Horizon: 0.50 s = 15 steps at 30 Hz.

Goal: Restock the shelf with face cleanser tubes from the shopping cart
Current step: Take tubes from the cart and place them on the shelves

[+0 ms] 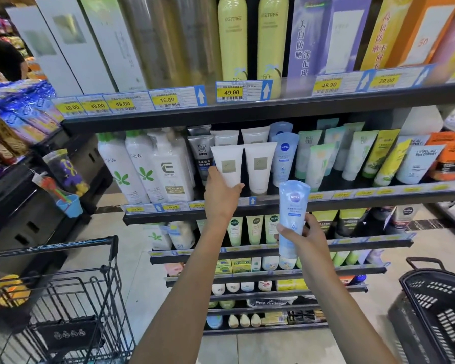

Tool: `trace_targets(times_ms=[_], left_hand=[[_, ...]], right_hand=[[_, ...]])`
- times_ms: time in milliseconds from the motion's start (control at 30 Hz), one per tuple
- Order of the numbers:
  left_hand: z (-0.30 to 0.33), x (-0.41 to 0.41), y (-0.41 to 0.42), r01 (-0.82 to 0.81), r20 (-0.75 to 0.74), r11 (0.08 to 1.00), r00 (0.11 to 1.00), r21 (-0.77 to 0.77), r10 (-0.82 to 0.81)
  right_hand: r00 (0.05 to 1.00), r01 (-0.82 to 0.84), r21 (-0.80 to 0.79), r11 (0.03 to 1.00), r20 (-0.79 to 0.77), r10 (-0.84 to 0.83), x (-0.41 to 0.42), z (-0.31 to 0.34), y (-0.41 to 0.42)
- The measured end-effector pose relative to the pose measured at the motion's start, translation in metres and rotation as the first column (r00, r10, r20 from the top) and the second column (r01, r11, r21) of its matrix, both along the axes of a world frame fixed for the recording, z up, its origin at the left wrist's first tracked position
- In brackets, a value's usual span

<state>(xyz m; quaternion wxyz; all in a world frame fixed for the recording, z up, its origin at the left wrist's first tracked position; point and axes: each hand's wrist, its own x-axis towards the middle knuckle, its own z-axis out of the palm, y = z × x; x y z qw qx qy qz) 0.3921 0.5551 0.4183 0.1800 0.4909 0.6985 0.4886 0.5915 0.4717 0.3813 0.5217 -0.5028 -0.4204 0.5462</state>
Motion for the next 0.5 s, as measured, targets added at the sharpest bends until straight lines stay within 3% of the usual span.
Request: trace_targets(times_ms=[500], left_hand=[[-0.005,-0.004,-0.007,0.021,-0.056,1.0,0.998,-0.008,-0.022]], right_hand=[[0.993,0.113,0.064,0.992,0.019,-0.114,0.001,0.018,0.018]])
